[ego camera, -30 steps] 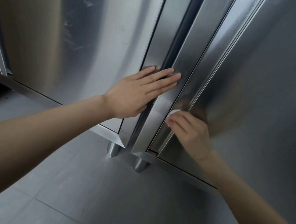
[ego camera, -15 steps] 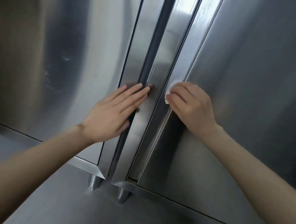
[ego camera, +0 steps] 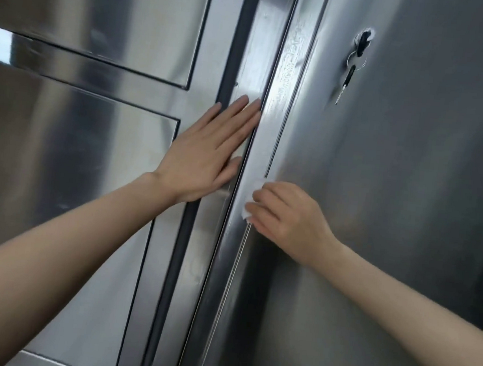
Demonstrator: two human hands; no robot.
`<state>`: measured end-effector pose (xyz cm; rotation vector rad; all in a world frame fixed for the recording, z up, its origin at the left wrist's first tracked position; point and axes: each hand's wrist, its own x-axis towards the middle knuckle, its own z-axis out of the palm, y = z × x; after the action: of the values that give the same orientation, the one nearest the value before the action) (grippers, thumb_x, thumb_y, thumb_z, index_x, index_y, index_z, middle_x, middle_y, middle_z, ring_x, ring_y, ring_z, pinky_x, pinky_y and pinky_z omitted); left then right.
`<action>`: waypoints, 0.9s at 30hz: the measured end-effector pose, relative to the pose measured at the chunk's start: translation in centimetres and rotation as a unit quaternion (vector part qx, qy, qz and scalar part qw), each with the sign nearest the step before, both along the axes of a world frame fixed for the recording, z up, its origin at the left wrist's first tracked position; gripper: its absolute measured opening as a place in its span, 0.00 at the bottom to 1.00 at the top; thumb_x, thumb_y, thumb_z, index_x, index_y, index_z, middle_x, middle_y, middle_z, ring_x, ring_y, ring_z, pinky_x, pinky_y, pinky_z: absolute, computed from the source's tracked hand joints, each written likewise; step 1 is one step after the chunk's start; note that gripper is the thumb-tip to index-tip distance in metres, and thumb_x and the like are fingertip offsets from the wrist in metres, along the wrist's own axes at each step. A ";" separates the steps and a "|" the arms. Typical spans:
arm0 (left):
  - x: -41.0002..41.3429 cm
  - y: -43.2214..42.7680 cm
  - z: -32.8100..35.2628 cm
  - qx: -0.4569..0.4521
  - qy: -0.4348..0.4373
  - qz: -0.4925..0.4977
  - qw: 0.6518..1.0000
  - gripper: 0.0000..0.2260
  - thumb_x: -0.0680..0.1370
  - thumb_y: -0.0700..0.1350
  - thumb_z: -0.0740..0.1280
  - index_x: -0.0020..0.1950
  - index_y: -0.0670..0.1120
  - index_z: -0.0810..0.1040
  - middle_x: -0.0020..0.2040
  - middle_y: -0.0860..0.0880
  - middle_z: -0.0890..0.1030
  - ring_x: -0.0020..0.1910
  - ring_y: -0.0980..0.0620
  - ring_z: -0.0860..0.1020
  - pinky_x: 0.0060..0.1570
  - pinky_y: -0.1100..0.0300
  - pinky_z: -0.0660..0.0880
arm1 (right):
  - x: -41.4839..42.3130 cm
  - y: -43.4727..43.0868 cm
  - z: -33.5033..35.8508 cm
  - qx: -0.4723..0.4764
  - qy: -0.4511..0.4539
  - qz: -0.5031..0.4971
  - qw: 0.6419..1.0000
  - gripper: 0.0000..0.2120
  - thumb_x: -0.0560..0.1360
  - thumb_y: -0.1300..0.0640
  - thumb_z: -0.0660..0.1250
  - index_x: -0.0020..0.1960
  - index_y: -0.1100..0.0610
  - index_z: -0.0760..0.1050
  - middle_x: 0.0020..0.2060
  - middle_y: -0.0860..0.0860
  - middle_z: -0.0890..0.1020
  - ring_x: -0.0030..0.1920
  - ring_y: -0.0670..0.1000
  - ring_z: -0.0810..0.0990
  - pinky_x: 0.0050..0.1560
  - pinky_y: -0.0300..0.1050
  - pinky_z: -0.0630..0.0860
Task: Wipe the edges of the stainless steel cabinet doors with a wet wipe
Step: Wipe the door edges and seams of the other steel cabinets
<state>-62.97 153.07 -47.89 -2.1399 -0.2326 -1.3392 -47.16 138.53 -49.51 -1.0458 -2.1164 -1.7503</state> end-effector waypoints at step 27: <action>1.1 1.9 12.6 0.051 -0.025 -0.039 0.998 0.25 0.82 0.46 0.54 0.76 0.36 0.57 0.77 0.37 0.60 0.77 0.43 0.55 0.76 0.49 0.51 | 0.5 1.2 11.8 0.040 0.079 0.001 0.996 0.07 0.78 0.66 0.65 0.52 0.66 0.81 0.51 0.59 0.83 0.57 0.56 0.80 0.59 0.52 0.76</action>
<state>-61.91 154.96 -35.29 -2.0505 -0.1004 -1.4197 -46.69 139.72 -37.72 -1.1208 -1.9358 -1.6763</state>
